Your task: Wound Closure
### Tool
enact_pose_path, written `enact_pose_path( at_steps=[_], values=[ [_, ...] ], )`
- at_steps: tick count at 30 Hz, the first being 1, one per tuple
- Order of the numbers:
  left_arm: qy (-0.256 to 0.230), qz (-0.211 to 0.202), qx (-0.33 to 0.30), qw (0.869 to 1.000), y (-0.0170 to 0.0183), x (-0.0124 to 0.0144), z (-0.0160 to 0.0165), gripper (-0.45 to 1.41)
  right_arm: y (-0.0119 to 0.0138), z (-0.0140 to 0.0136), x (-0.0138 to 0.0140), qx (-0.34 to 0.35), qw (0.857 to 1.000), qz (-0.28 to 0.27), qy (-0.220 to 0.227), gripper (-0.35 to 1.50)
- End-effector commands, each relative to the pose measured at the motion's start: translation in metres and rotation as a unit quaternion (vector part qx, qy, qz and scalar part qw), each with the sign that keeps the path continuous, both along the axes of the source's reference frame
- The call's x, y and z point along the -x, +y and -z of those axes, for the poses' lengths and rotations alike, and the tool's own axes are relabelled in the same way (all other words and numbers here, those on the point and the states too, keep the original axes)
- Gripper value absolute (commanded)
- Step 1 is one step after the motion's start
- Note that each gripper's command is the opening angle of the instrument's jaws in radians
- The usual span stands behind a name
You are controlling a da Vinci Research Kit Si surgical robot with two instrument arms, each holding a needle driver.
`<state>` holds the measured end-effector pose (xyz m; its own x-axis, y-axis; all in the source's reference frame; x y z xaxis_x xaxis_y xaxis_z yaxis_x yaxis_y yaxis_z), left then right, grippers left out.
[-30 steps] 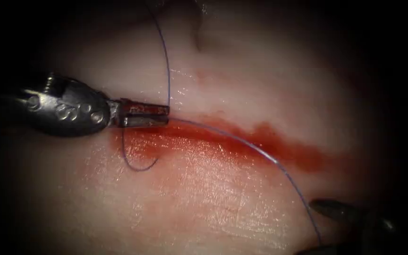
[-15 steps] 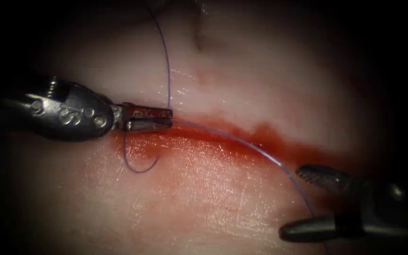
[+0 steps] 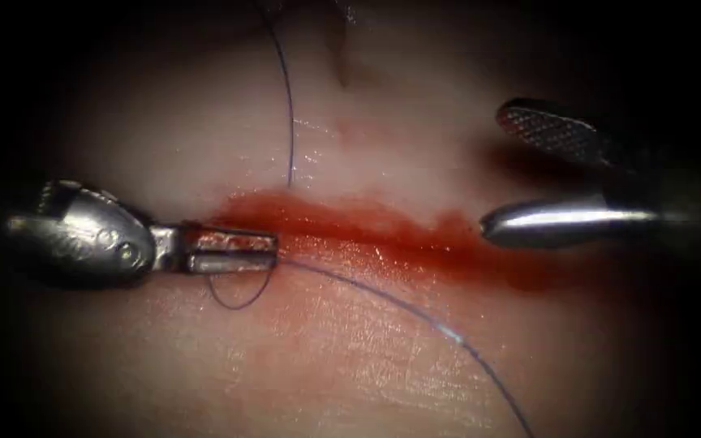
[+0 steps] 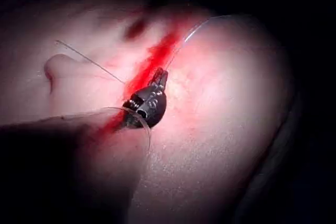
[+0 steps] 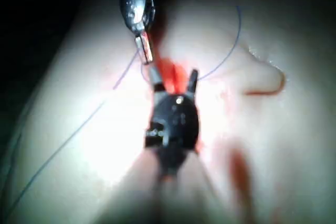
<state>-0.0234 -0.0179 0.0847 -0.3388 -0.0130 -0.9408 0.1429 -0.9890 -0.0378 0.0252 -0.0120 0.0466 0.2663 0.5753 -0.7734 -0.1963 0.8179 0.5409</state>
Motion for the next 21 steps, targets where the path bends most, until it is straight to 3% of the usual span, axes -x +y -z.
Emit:
enact_pose_path(
  at_steps=[1, 2, 5, 11, 16, 21],
  values=[
    [-0.037, -0.017, 0.001, 0.999, -0.0012, 0.0005, -0.0003, -0.45, -0.001, -0.004, -0.0027, 0.026, 0.999, 0.016, 0.012, 0.95],
    [-0.037, -0.017, 0.001, 0.999, -0.0012, 0.0005, -0.0003, -0.45, -0.001, -0.004, -0.0027, 0.026, 0.999, 0.016, 0.012, 0.95],
    [-0.104, -0.048, 0.004, 0.993, -0.0014, 0.0006, -0.0002, -0.45, -0.0035, -0.0093, -0.0067, 0.087, 0.994, 0.053, 0.028, 0.96],
    [-0.137, -0.067, 0.007, 0.988, -0.0015, 0.0006, -0.0003, -0.45, -0.0068, -0.0138, -0.01, 0.125, 0.987, 0.092, 0.05, 0.93],
    [-0.14, -0.075, 0.009, 0.987, -0.002, 0.0006, -0.0007, -0.45, -0.009, -0.0159, -0.0124, 0.156, 0.978, 0.115, 0.075, 0.86],
    [-0.137, -0.071, 0.006, 0.988, -0.0021, 0.0005, -0.0007, -0.45, -0.0098, -0.0157, -0.0135, 0.17, 0.973, 0.128, 0.085, 0.81]
  ],
)
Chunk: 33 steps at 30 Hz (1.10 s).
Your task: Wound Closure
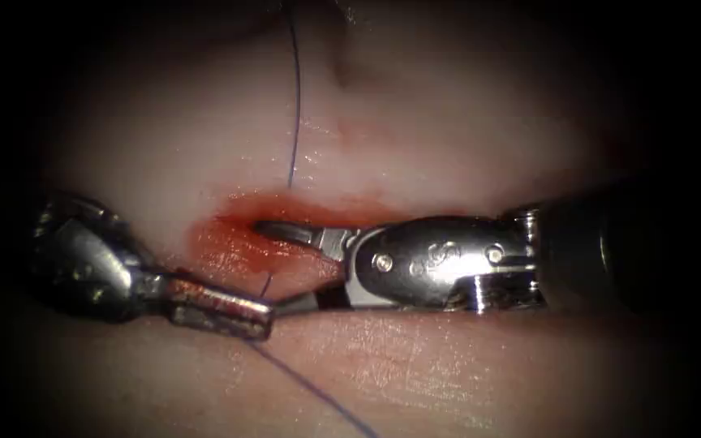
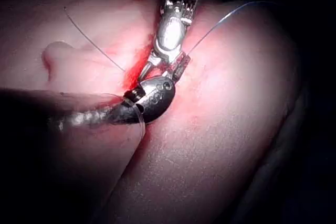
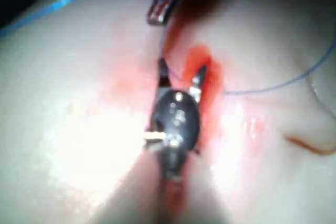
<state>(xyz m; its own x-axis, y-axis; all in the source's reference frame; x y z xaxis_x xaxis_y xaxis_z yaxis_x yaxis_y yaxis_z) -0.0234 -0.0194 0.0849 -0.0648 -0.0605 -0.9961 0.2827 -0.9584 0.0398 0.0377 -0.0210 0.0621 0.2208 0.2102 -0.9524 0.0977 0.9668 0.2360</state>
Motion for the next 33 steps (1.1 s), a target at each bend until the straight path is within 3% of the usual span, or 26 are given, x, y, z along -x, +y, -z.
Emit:
enact_pose_path(
  at_steps=[1, 21, 23, 25, 33],
  values=[
    [0.002, 0.002, -0.003, 1.0, -0.0006, 0.0004, -0.0005, -0.45, -0.001, -0.0001, -0.001, 0.005, 1.0, 0.006, 0.008, 0.81],
    [0.026, 0.004, -0.018, 0.999, -0.0009, 0.0002, -0.0004, -0.45, -0.0017, 0.0044, -0.0038, 0.018, 0.999, -0.002, 0.034, 0.44],
    [0.026, 0.004, -0.018, 0.999, -0.001, 0.0002, -0.0004, -0.45, -0.0021, 0.0045, -0.0041, 0.022, 0.999, -0.001, 0.034, 0.29],
    [0.027, 0.003, -0.018, 0.999, -0.001, 0.0003, -0.0003, -0.45, -0.0024, 0.0045, -0.0045, 0.021, 0.999, 0.009, 0.034, -0.35],
    [0.028, 0.003, -0.021, 0.999, -0.0011, 0.0002, -0.0003, -0.45, -0.0016, 0.004, -0.0037, 0.035, 0.999, 0.007, 0.022, -0.35]
  ],
)
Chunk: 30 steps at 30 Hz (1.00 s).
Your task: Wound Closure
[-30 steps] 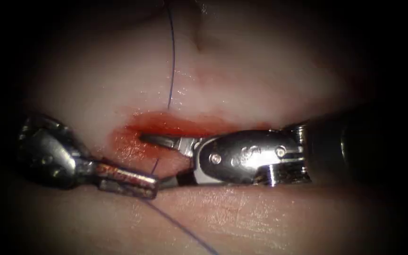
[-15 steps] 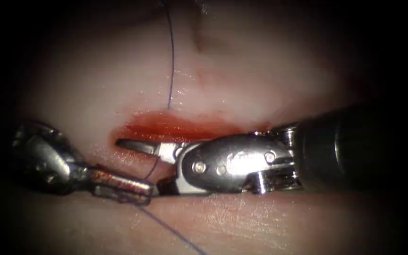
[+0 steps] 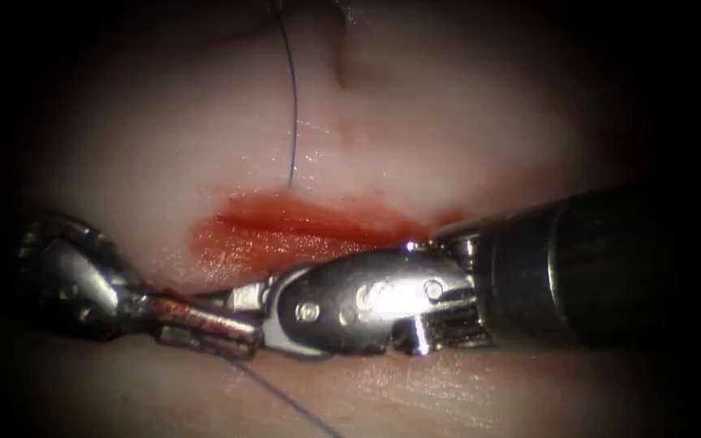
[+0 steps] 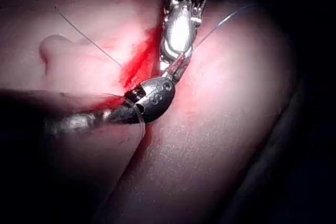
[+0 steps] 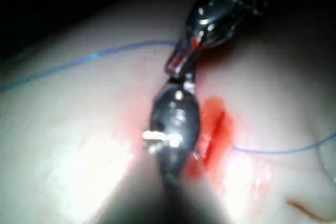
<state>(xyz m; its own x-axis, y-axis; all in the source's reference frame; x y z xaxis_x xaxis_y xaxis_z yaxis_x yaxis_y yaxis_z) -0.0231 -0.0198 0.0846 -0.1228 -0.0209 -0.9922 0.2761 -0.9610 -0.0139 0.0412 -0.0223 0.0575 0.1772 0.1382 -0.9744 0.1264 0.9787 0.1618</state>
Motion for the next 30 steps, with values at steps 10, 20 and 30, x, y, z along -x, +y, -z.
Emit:
enact_pose_path(
  at_steps=[10, 20, 30],
  values=[
    [0.062, 0.049, -0.054, 0.995, -0.0008, 0.0008, 0.0, 0.59, 0.0005, -0.0009, 0.0006, -0.007, 0.999, -0.013, -0.03, -0.35],
    [0.115, 0.116, -0.075, 0.984, 0.0005, 0.0004, 0.0014, 1.23, 0.0016, -0.003, 0.0009, -0.065, 0.994, -0.023, -0.084, -0.35],
    [0.138, 0.123, -0.072, 0.98, 0.0, 0.0013, 0.0033, 1.16, 0.0032, -0.0042, 0.001, -0.175, 0.974, -0.054, -0.134, -0.35]
  ],
)
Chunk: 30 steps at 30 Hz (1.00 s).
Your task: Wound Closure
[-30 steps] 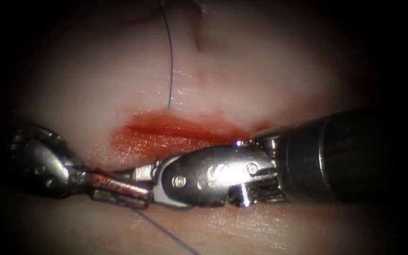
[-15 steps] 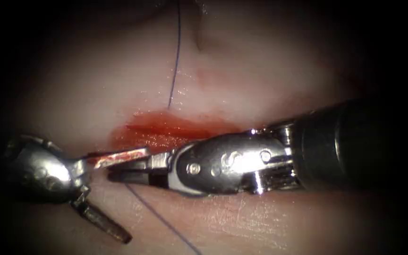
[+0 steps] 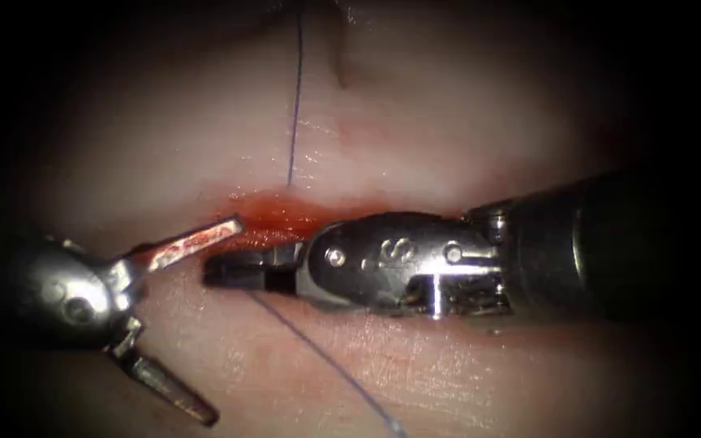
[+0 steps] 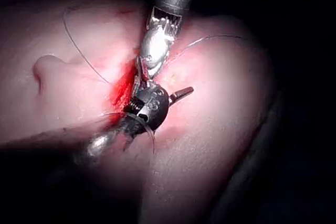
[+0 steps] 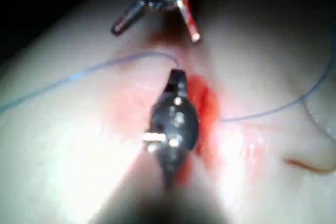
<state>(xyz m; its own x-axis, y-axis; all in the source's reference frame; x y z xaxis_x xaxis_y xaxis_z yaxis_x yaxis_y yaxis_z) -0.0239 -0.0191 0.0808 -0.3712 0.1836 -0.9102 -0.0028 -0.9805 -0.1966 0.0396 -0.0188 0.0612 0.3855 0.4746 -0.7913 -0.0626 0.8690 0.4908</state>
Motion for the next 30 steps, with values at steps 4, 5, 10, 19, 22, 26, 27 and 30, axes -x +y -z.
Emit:
enact_pose_path(
  at_steps=[4, 5, 10, 19, 22, 26, 27, 30],
  values=[
    [0.033, 0.009, 0.036, 0.999, -0.001, 0.0017, 0.0003, 1.09, 0.0009, -0.0015, -0.0008, -0.052, 0.998, -0.016, -0.021, -0.35],
    [0.044, 0.016, 0.046, 0.998, -0.0013, 0.0024, 0.0006, 1.08, 0.0013, -0.0021, -0.0011, -0.066, 0.997, -0.017, -0.028, -0.35],
    [0.067, 0.027, 0.063, 0.995, -0.0021, 0.0039, 0.0014, 1.03, 0.0013, -0.003, -0.0018, -0.078, 0.996, -0.012, -0.033, -0.35],
    [0.102, 0.033, 0.114, 0.988, -0.0032, 0.0081, 0.0067, 0.96, 0.0002, -0.0043, -0.0023, -0.089, 0.995, 0.002, -0.048, -0.35],
    [0.127, 0.028, 0.158, 0.979, -0.003, 0.0088, 0.0093, 0.91, 0.0001, -0.0046, -0.0022, -0.096, 0.994, -0.001, -0.052, -0.35],
    [0.147, 0.023, 0.196, 0.969, -0.0031, 0.0093, 0.0107, 0.79, 0.0001, -0.0045, -0.0023, -0.103, 0.993, -0.001, -0.053, -0.35],
    [0.161, 0.01, 0.202, 0.966, -0.0032, 0.0094, 0.0104, 0.76, 0.0002, -0.0043, -0.0023, -0.104, 0.993, 0.0, -0.052, -0.35],
    [0.169, -0.001, 0.205, 0.964, -0.0033, 0.0093, 0.0099, 0.74, 0.0003, -0.0042, -0.0022, -0.105, 0.993, 0.0, -0.052, -0.35]
  ],
)
